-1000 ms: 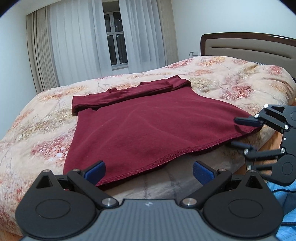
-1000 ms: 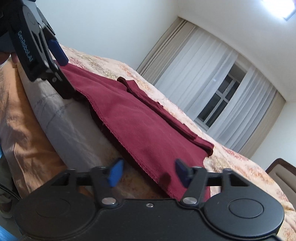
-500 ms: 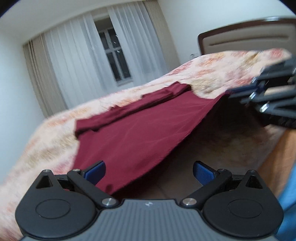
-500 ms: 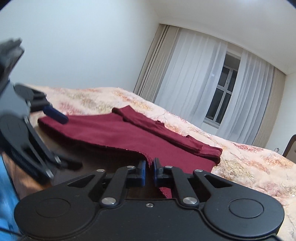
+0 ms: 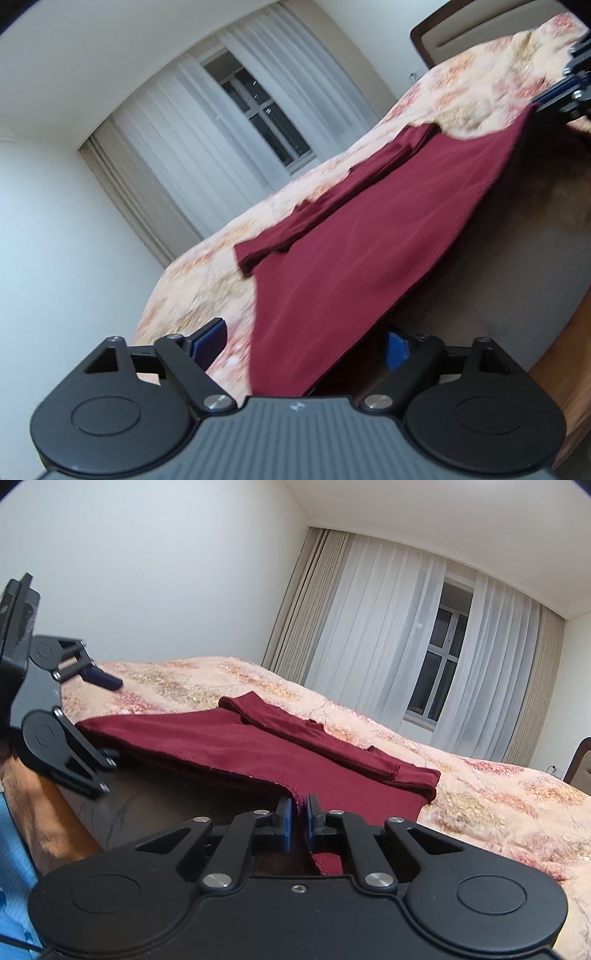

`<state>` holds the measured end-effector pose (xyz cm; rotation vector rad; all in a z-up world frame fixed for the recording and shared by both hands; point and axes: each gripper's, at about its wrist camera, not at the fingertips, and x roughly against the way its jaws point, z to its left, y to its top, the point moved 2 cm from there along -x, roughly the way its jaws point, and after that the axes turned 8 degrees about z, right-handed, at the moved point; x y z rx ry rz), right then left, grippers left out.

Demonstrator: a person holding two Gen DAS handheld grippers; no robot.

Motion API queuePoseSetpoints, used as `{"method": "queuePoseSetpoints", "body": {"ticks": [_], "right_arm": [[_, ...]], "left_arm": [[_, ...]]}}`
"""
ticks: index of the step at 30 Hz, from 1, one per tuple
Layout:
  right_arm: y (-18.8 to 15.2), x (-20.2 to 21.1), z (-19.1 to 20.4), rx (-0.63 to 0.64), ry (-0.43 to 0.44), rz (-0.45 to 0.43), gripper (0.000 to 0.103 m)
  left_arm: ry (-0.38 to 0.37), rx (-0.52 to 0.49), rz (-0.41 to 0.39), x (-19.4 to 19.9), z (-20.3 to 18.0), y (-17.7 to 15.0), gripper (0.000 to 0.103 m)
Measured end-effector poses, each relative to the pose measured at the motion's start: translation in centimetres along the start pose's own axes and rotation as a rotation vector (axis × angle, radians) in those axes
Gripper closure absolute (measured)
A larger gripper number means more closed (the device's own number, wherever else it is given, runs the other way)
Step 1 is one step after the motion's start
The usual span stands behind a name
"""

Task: Fold small clothes
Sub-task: 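Lift the hem with both grippers and fold it over toward the collar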

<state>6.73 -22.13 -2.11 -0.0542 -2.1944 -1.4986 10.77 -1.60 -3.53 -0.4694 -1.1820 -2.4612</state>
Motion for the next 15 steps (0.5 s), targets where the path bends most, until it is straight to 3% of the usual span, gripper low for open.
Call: {"method": "queuePoseSetpoints", "body": {"ticks": [4,6,10,14,15], "right_arm": [[-1.2,-0.6,0.5,0.016,-0.007,0.039,0.095],[-2.0,-1.1,0.7,0.034,-0.016,0.072,0.088],[-4.0,-1.9,1.0,0.073,-0.034,0.118,0.077],[-4.7,-1.7,1.2,0.129,-0.08,0.092,0.061],[-4.8,-1.7,1.1,0.139,-0.094,0.087,0.059]], "left_arm": [[-0.019,0.046,0.022,-0.1,1.5,-1.1,0.023],[-0.03,0.041,0.01,0.1,1.7,-1.3,0.028],[-0.061,-0.018,-0.016,0.1,1.4,-1.4,0.053],[-0.073,-0.046,-0.036,0.1,1.0,-1.2,0.068],[-0.077,-0.045,-0.041,0.2,1.1,-1.1,0.076]]}}
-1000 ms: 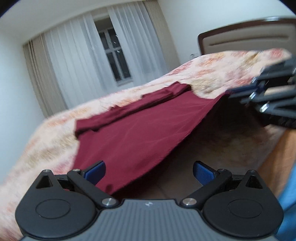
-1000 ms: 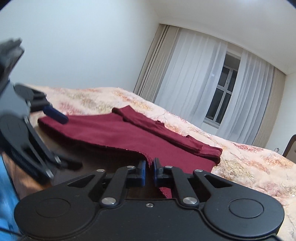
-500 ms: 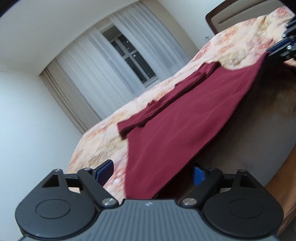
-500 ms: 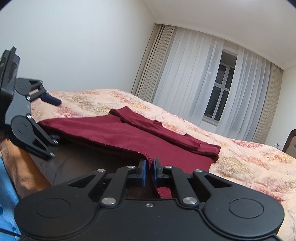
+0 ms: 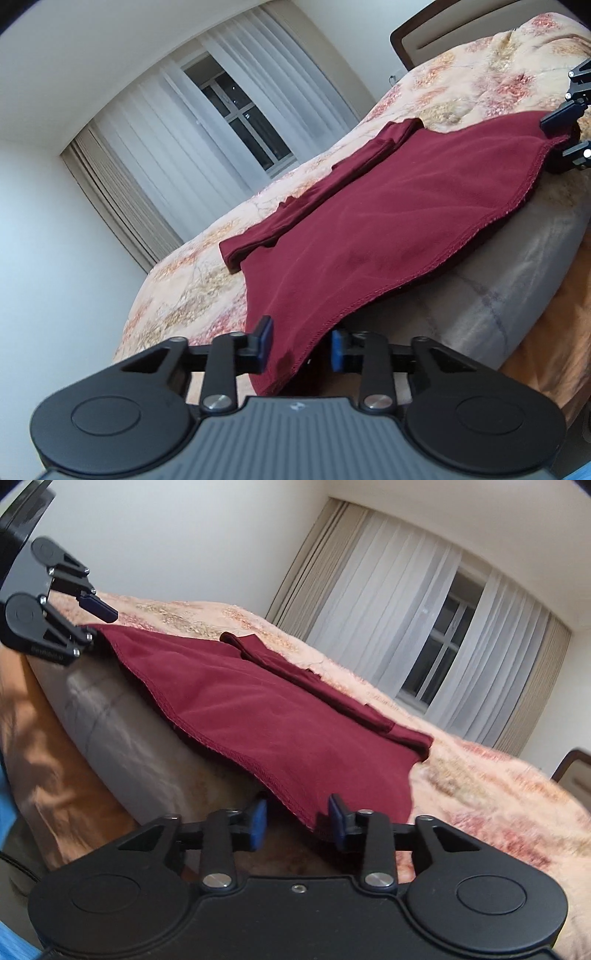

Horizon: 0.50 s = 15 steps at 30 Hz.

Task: Fold small clothes
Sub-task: 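Lift the hem with both grippers and fold it over toward the collar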

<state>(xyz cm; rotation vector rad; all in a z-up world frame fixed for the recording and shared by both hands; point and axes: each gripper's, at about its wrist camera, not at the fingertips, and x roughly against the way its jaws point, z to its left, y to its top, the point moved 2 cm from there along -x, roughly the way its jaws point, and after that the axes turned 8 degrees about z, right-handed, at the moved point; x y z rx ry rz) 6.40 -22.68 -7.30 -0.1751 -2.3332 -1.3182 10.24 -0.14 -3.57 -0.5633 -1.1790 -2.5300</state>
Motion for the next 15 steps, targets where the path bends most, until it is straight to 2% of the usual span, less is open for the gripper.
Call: {"method": "queuePoseSetpoints", "body": {"ticks": [1,4,6,7,8,12,15], "right_arm": [[-0.1,-0.1,-0.1,0.003,-0.012,-0.002,0.059],[-0.2,-0.4,-0.7,0.011,-0.04,-0.005,0.06],[-0.1,-0.5,-0.9,0.024,-0.043,-0.006,0.07],[0.0,-0.5,-1.1,0.029,-0.039,-0.007,0.084],[0.1,-0.4,-1.2,0.031,-0.03,-0.011,0.091],[0.5,0.4,-1.5,0.046,-0.037,-0.029,0.098],[0.8,1.1,-2.0,0.043,-0.051,-0.052,0.099]], "left_arm": [[-0.015,0.0,-0.004,0.1,0.1,0.1,0.087],[-0.029,-0.009,-0.042,0.5,0.6,0.7,0.096],[-0.023,-0.03,-0.062,0.8,1.0,1.2,0.097],[-0.023,-0.029,-0.073,1.0,1.2,1.4,0.098],[-0.023,-0.026,-0.082,1.3,1.4,1.7,0.098],[-0.028,-0.022,-0.111,2.0,2.2,2.3,0.099],[-0.031,-0.024,-0.151,2.8,2.1,2.2,0.1]]}}
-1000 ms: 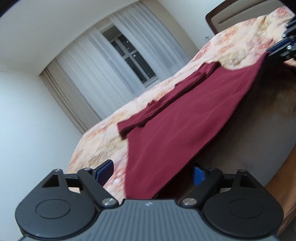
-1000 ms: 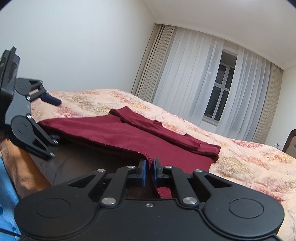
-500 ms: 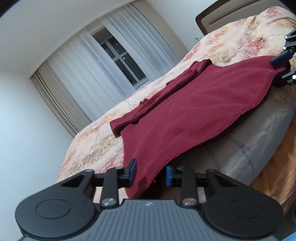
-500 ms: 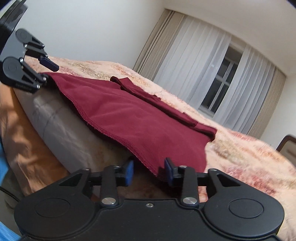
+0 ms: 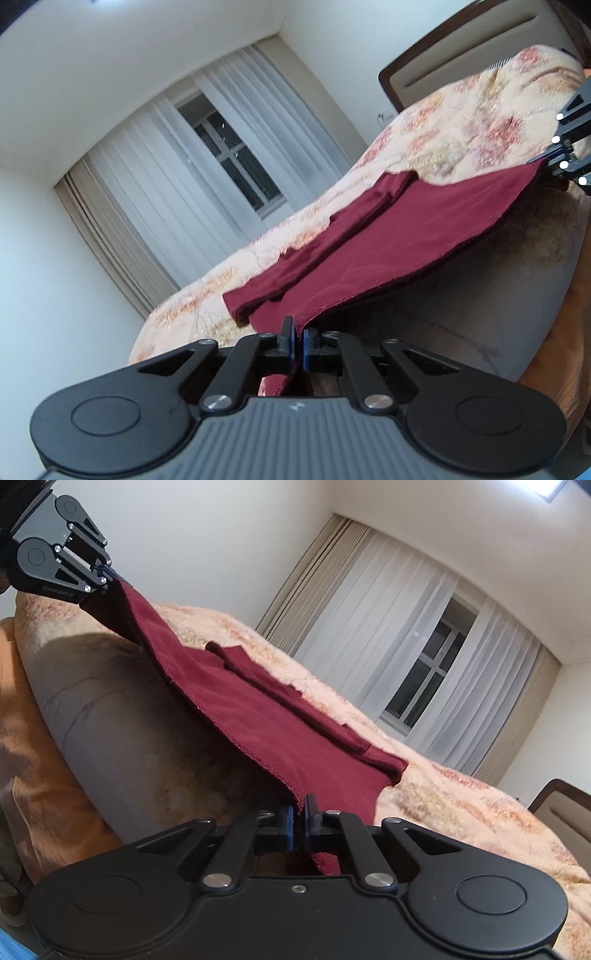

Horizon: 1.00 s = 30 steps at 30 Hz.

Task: Fold small clothes
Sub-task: 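Lift the hem with both grippers and fold it over toward the collar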

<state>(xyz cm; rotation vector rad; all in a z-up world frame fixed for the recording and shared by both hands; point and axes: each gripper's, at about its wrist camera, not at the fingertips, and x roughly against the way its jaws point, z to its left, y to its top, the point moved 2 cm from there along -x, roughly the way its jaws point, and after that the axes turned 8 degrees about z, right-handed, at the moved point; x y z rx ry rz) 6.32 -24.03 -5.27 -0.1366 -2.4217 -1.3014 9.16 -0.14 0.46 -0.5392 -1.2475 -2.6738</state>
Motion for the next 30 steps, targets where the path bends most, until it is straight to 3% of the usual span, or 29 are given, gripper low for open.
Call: {"method": "queuePoseSetpoints", "body": {"ticks": [7,15,24,30], "right_arm": [[0.3,1.8,-1.1,-0.005,0.007,-0.026,0.1],[0.4,6.6,-1.9,0.046,0.018,-0.036,0.1],[1.2,14.0,-4.6,-0.031,0.237,0.069,0.1],[2.9,12.7,-6.8,-0.093,0.323,0.076,0.1]], "left_arm": [[0.003,0.025,-0.057,2.2,-0.5,-0.1,0.101],[-0.043,-0.049,-0.083,7.6,-1.7,-0.3,0.101],[-0.179,-0.034,-0.031,14.3,0.1,-0.3,0.101],[-0.278,0.142,-0.001,12.5,3.3,1.8,0.1]]}}
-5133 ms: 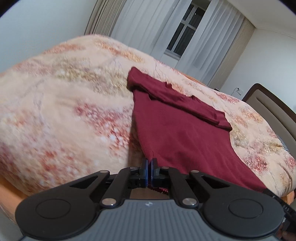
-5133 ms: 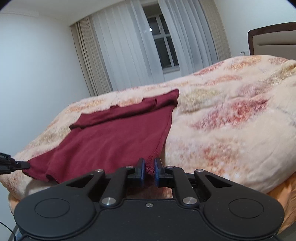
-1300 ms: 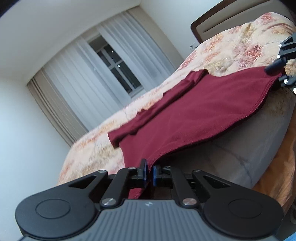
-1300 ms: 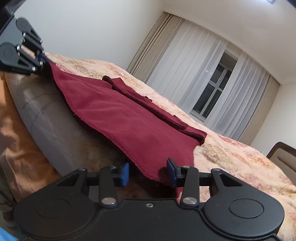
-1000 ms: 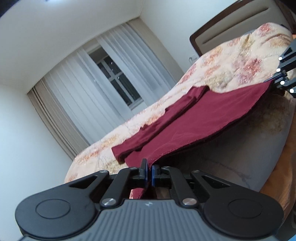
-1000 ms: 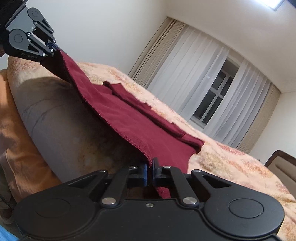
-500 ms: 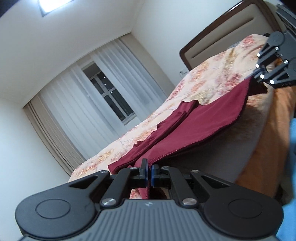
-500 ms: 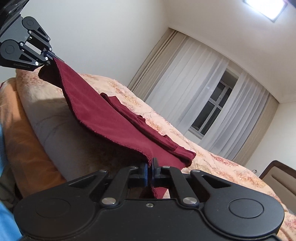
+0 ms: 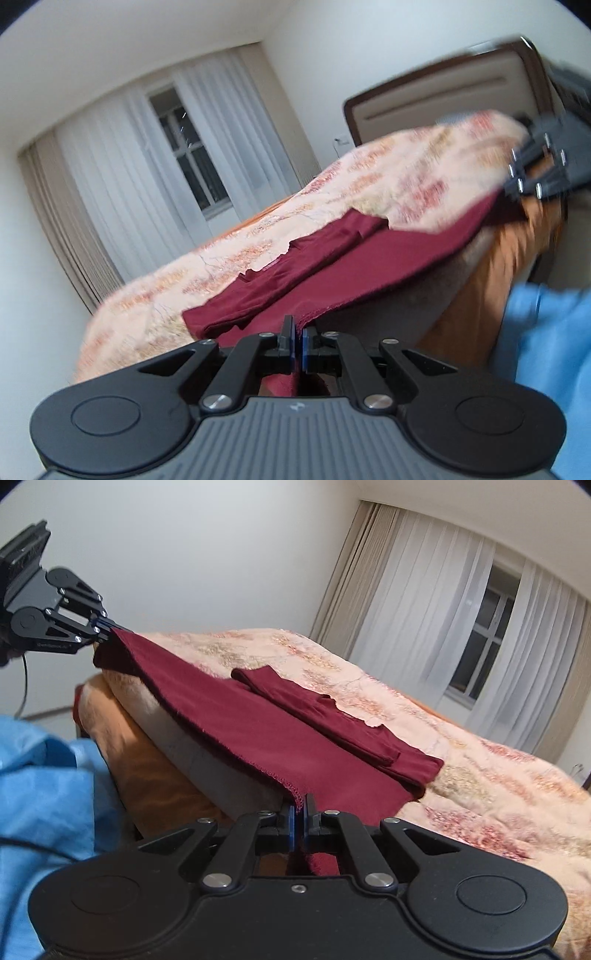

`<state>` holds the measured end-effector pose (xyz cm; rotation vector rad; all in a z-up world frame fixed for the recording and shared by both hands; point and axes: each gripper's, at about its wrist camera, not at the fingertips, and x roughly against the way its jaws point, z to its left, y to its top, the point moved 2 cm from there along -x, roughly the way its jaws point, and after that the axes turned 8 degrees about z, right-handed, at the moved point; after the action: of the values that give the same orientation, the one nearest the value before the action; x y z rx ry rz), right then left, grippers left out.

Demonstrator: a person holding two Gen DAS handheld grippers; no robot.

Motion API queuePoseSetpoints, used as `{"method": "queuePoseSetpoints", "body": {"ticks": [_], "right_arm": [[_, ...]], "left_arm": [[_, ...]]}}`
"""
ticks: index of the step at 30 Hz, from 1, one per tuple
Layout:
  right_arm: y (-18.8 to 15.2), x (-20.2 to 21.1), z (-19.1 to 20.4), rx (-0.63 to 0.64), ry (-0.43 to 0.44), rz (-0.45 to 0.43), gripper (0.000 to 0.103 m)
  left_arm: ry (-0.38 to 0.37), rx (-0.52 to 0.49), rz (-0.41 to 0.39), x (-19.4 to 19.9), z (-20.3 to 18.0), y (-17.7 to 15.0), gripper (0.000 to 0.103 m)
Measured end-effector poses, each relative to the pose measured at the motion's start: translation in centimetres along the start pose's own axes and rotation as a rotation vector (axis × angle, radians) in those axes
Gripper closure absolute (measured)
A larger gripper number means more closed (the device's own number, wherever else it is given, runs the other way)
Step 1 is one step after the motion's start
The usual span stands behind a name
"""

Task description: Fold small clothes

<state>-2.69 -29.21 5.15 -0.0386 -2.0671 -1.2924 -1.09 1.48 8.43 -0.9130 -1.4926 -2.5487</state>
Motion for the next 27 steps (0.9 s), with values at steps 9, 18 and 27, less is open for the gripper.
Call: {"method": "queuePoseSetpoints", "body": {"ticks": [9,18,27], "right_arm": [[4.9,-3.9,-5.0,-0.035,-0.005,-0.045,0.1],[11.3,-9.8,-11.5,0.018,-0.095,-0.067,0.099],[15.6,-20.3,-17.9,0.03,-0.104,0.009,0.099]], "left_arm": [[-0.094,0.254,0.01,-5.3,7.1,5.4,0.1],[0.028,0.239,0.066,-13.3,12.5,11.6,0.1],[0.039,0.193,0.174,-26.4,17.1,14.4,0.099]]}}
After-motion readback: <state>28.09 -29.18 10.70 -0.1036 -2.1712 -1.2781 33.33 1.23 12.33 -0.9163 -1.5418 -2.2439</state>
